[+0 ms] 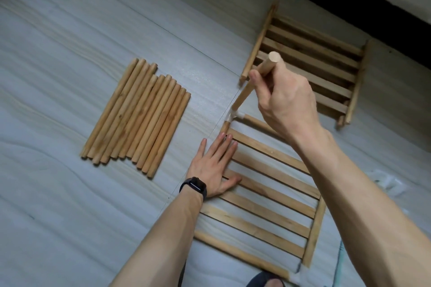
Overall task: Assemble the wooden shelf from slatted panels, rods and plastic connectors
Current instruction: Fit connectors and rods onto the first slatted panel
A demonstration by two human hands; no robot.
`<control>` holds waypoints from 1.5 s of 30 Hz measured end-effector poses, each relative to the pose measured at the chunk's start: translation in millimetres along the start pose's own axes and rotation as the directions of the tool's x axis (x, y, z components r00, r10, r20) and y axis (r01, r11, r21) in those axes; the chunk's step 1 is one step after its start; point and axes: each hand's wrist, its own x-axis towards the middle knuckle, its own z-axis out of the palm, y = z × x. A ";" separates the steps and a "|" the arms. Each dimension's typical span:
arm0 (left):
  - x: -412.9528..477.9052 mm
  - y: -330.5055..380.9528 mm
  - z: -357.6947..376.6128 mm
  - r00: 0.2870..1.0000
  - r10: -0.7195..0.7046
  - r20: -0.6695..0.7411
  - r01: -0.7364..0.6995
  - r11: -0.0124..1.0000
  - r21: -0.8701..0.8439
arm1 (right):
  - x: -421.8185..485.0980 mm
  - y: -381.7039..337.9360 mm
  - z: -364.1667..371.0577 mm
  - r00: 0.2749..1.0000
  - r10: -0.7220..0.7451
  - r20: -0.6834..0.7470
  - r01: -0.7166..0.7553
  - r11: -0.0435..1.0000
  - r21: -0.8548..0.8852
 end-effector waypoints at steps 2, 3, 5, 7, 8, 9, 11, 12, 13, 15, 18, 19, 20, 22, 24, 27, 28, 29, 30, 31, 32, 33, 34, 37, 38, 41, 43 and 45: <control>-1.0 0.5 -1.0 1.000 -0.008 -0.013 0.008 1.000 0.004 | 0.8 -4.0 9.2 1.000 -0.023 -0.010 0.024 0.999 0.033; -1.0 0.4 -1.0 1.000 -0.009 -0.020 0.009 1.000 0.001 | 0.2 -5.1 14.8 0.999 -0.034 -0.032 0.036 0.997 0.072; -0.6 0.3 -0.1 0.999 -0.010 -0.038 0.010 1.000 -0.004 | 0.5 -3.7 23.9 0.997 -0.033 -0.070 0.043 0.989 0.145; -0.8 0.1 1.3 0.998 -0.010 -0.055 0.010 1.000 -0.005 | 2.3 1.1 28.6 0.995 -0.011 -0.098 0.029 0.982 0.188; -0.8 0.0 1.6 0.999 -0.010 -0.048 0.010 1.000 -0.001 | 2.8 2.3 29.3 0.993 -0.005 -0.115 0.028 0.979 0.200; -0.8 -0.1 1.5 0.999 -0.010 -0.038 0.010 1.000 0.006 | 2.5 2.2 29.9 0.991 -0.001 -0.133 0.029 0.977 0.209; -0.5 -0.2 -0.4 1.000 -0.010 -0.025 0.010 1.000 0.014 | 0.9 -1.0 32.1 0.987 0.006 -0.158 0.029 0.975 0.220; -0.3 -0.1 -1.7 1.000 -0.011 -0.018 0.011 1.000 0.017 | 1.0 -3.5 32.9 0.987 0.013 -0.160 0.023 0.975 0.221; -0.1 0.0 -1.7 1.000 -0.013 -0.018 0.013 1.000 0.020 | 2.0 -5.7 32.9 0.987 0.025 -0.157 0.009 0.976 0.218; 0.2 0.3 -0.5 0.999 -0.021 -0.042 0.022 0.999 0.024 | 4.0 -6.6 31.3 0.991 0.050 -0.122 -0.023 0.976 0.219; 1.7 -3.4 0.0 0.999 -0.029 -0.046 0.031 0.998 0.047 | -17.2 9.4 33.3 0.992 0.124 -0.004 -0.119 0.961 0.249; 2.6 -6.1 -2.4 0.999 -0.040 -0.037 0.042 0.998 0.051 | -32.9 19.3 37.5 0.982 0.186 0.028 -0.187 0.948 0.258; 3.9 -9.5 -6.4 0.998 -0.056 -0.017 0.057 0.997 0.051 | -52.2 30.9 43.4 0.964 0.259 0.058 -0.265 0.930 0.255; 5.1 -18.2 -14.7 0.996 -0.087 0.026 0.085 0.995 0.054 | -97.7 55.1 58.2 0.908 0.387 0.161 -0.409 0.904 0.129; 5.4 -28.6 -24.2 0.995 -0.085 0.054 0.083 0.996 0.038 | -144.4 71.1 74.3 0.809 0.484 0.333 -0.473 0.873 -0.119; -0.9 -38.1 -34.0 0.997 -0.072 -0.032 0.067 0.987 -0.144 | -206.1 78.5 98.5 0.725 0.501 0.473 -0.394 0.865 -0.312; -4.9 -40.2 -38.6 0.982 -0.143 -0.123 0.114 0.970 -0.216 | -219.6 77.5 103.0 0.724 0.492 0.483 -0.378 0.869 -0.320; -8.9 -43.2 -44.1 0.944 -0.247 -0.217 0.189 0.948 -0.256 | -228.3 76.1 105.6 0.723 0.492 0.485 -0.375 0.869 -0.323; -12.2 -47.4 -50.1 0.892 -0.354 -0.282 0.287 0.924 -0.252 | -233.3 75.0 106.7 0.718 0.499 0.485 -0.381 0.865 -0.325; -15.3 -52.8 -56.1 0.849 -0.428 -0.310 0.385 0.903 -0.193 | -235.0 74.0 106.1 0.711 0.508 0.486 -0.390 0.860 -0.329; -18.4 -58.1 -61.0 0.834 -0.465 -0.299 0.459 0.883 -0.093 | -235.0 73.1 104.6 0.704 0.514 0.490 -0.394 0.857 -0.332; -21.5 -62.9 -64.3 0.839 -0.478 -0.260 0.498 0.867 0.013 | -234.4 72.8 103.7 0.699 0.516 0.495 -0.393 0.855 -0.338; -23.6 -67.0 -66.2 0.844 -0.487 -0.225 0.515 0.852 0.090 | -233.2 72.4 102.4 0.692 0.518 0.503 -0.390 0.854 -0.343; -26.4 -70.4 -70.8 0.831 -0.534 -0.156 0.555 0.813 0.174 | -230.2 71.3 98.6 0.651 0.530 0.543 -0.393 0.847 -0.357; -27.1 -69.1 -72.9 0.828 -0.541 -0.149 0.561 0.804 0.197 | -229.2 70.4 96.6 0.641 0.531 0.554 -0.396 0.847 -0.354; -25.4 -67.8 -76.2 0.839 -0.540 -0.069 0.536 0.796 0.281 | -228.9 69.2 95.1 0.623 0.532 0.574 -0.409 0.846 -0.341; -23.8 -70.4 -75.8 0.838 -0.546 -0.004 0.529 0.811 0.249 | -229.4 68.7 95.4 0.627 0.536 0.565 -0.417 0.844 -0.338; -26.6 -70.0 -79.9 0.833 -0.551 0.058 0.554 0.827 -0.093 | -230.1 68.9 95.8 0.625 0.538 0.566 -0.426 0.842 -0.331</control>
